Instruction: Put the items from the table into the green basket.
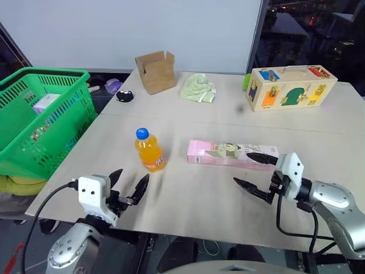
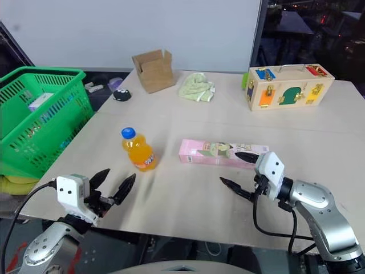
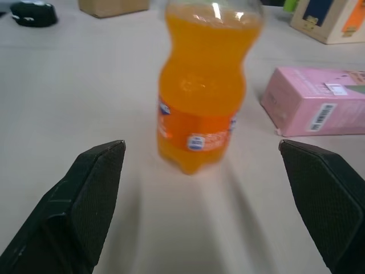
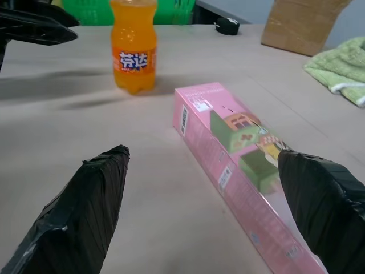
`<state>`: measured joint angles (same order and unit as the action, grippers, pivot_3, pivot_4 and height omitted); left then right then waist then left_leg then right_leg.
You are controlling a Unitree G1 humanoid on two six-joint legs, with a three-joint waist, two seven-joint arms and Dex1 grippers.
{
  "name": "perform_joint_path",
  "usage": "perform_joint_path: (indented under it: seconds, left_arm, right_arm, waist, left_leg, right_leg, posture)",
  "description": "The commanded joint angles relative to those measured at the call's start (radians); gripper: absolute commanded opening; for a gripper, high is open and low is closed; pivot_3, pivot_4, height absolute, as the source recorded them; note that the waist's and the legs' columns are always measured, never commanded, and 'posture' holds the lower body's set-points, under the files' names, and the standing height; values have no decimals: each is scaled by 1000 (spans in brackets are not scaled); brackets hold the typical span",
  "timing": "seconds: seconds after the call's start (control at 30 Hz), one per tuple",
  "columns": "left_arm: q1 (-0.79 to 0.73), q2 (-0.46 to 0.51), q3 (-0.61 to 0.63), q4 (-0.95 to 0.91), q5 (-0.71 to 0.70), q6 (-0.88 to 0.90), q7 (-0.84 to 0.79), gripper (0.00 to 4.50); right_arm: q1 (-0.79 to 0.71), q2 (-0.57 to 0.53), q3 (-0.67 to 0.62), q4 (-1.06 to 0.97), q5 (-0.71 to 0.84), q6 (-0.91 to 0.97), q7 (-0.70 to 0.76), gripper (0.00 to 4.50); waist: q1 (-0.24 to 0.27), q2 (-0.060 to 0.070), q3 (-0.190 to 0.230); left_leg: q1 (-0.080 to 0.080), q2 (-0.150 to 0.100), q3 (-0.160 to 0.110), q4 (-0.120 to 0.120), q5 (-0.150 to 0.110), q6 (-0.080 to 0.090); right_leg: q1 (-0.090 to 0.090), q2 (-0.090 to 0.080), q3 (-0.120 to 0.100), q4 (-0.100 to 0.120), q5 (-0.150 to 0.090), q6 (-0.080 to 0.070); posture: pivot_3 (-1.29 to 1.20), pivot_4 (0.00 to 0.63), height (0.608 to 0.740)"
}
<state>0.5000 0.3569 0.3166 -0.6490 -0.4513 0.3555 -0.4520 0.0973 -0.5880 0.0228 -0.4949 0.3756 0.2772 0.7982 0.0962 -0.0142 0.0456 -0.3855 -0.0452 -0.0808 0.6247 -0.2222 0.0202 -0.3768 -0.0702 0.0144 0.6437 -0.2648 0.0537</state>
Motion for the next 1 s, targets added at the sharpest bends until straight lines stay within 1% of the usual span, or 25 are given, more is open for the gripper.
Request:
perform_joint_path:
  seconds: [0.03, 0.17, 0.23, 0.3, 0.4, 0.53, 0.6, 0.63, 0.73, 0.83, 0.87, 0.93, 1.0]
  left_arm:
    - [-6, 37, -37, -14, 7, -31, -60, 4484]
    - [8, 75, -79, -30, -21, -31, -134, 4484]
    - [24, 119, -94, -58, -48, -30, -202, 4484]
    - [38, 168, -100, -76, -59, -43, -269, 4484]
    - [38, 216, -94, -87, -83, -48, -325, 4484]
    - [24, 261, -80, -84, -86, -69, -376, 4484]
    - [8, 269, -80, -97, -97, -59, -375, 4484]
    - [1, 274, -83, -107, -97, -53, -372, 4484]
    - [-5, 274, -91, -131, -99, -36, -350, 4484]
    - [15, 266, -102, -167, -92, -25, -324, 4484]
    - [22, 262, -103, -180, -93, -20, -311, 4484]
    - [49, 255, -104, -220, -91, -15, -290, 4484]
    - [76, 252, -106, -256, -91, -13, -275, 4484]
  right_arm:
    - [-35, 7, -10, -3, -43, -17, -48, 4446]
    - [-45, -10, -2, -9, -110, -3, -86, 4446]
    - [-82, -76, 3, 11, -122, 64, -46, 4446]
    - [-157, -132, 4, 57, -109, 109, 8, 4446]
    - [-269, -187, 29, 117, -86, 149, 90, 4446]
    - [-462, -224, 125, 269, -129, 161, 209, 4446]
    - [-541, -234, 193, 353, -173, 128, 281, 4446]
    - [-576, -232, 226, 394, -197, 103, 311, 4446]
    - [-681, -202, 312, 510, -238, 108, 394, 4446]
    - [-797, -147, 415, 682, -338, 29, 451, 4446]
    - [-829, -122, 436, 740, -365, 10, 452, 4446]
    - [-895, -69, 471, 884, -447, -60, 391, 4446]
    - [-937, -34, 485, 973, -484, -84, 384, 4446]
  waist:
    - [0, 0, 0]
    - [-2, 0, 0]
    - [-4, 1, 0]
    - [-12, 2, 1]
    - [-24, 3, 1]
    - [-37, 3, 1]
    - [-40, 3, 1]
    - [-41, 3, 1]
    - [-40, 3, 1]
    - [-40, 3, 1]
    - [-40, 3, 1]
    - [-34, 2, 1]
    - [-28, 2, 1]
  left_leg:
    - [0, 0, 1, 0, 0, 0]
    - [0, 0, 3, 1, -1, 0]
    - [0, 0, 3, 1, -1, 0]
    - [0, 0, 3, 2, -1, 0]
    - [0, 1, 4, 2, -1, 0]
    - [1, 3, 4, 2, 0, 2]
    - [1, 3, 5, 2, 0, 2]
    - [1, 3, 5, 2, 0, 2]
    - [1, 3, 5, 2, 0, 2]
    - [0, 3, 5, 2, 0, 2]
    - [1, 4, 5, 2, 0, 2]
    - [1, 4, 5, 2, 0, 2]
    - [2, 5, 6, 2, 0, 2]
  right_leg:
    - [0, 0, 1, 0, 0, 0]
    - [0, 0, 2, 0, 0, 0]
    - [0, 0, 2, 0, 0, 0]
    - [0, 0, 2, 0, 1, -1]
    - [0, 0, 2, 0, 2, -2]
    - [0, 1, 2, 0, 2, -3]
    - [0, 2, 2, 0, 2, -3]
    - [0, 2, 2, 0, 2, -3]
    - [0, 2, 2, 0, 2, -3]
    - [0, 2, 2, 0, 3, -4]
    - [0, 3, 3, 0, 3, -4]
    - [0, 4, 3, 0, 3, -4]
    - [0, 6, 5, 1, 3, -4]
  posture:
    - [97, 0, 740]
    - [78, 0, 740]
    - [70, 0, 740]
    - [70, 0, 740]
    - [64, 0, 740]
    - [68, 0, 740]
    - [88, 0, 740]
    - [88, 0, 740]
    - [114, 0, 740]
    - [148, 0, 740]
    - [164, 0, 740]
    - [186, 0, 740]
    - [202, 0, 740]
